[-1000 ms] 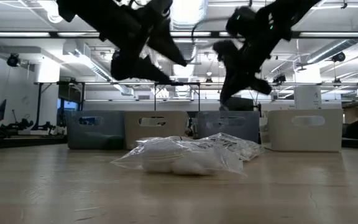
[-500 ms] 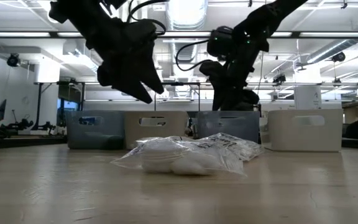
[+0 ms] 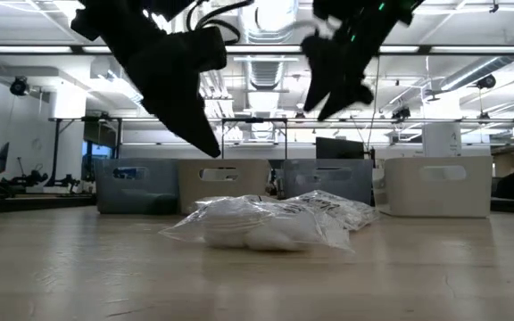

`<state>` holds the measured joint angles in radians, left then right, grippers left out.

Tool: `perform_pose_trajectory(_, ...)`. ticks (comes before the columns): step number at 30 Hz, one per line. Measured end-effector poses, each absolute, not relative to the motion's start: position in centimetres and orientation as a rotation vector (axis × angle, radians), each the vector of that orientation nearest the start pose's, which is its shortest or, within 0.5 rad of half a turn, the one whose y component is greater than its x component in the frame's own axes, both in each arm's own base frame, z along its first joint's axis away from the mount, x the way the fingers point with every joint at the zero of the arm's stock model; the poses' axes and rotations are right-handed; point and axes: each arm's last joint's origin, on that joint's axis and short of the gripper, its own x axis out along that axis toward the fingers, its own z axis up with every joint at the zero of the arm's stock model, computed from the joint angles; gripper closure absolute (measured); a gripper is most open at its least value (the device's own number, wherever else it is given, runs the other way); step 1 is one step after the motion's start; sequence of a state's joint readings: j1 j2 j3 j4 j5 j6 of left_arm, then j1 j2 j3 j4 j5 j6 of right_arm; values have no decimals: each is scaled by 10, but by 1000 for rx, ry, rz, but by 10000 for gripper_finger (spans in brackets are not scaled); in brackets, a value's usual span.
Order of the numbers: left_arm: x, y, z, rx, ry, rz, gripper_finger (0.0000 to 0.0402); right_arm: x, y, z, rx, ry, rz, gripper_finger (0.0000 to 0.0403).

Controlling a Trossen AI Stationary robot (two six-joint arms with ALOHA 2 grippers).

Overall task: Pick & Place Travel size toiletries
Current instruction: Put the white cotton pack into the gray bin

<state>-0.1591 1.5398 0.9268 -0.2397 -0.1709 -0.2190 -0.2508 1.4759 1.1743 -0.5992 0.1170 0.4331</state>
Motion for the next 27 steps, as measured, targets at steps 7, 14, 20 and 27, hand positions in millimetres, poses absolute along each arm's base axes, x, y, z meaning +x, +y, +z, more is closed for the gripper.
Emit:
perform_pose_trajectory(7, 312, -64, 194, 179, 866, -83, 120, 272, -31, 299, 343, 718, -552, 148)
perform_pose_trajectory(14, 324, -74, 199, 42, 840, -187, 120, 257, -11, 283, 450, 730, -557, 138)
perform_pose_trajectory(20, 340, -66, 189, -85, 856, -306, 127, 254, 1, 265, 496, 770, -563, 134)
perform_pose_trajectory(27, 357, -67, 173, -145, 904, -408, 162, 254, 8, 263, 527, 767, -557, 127)
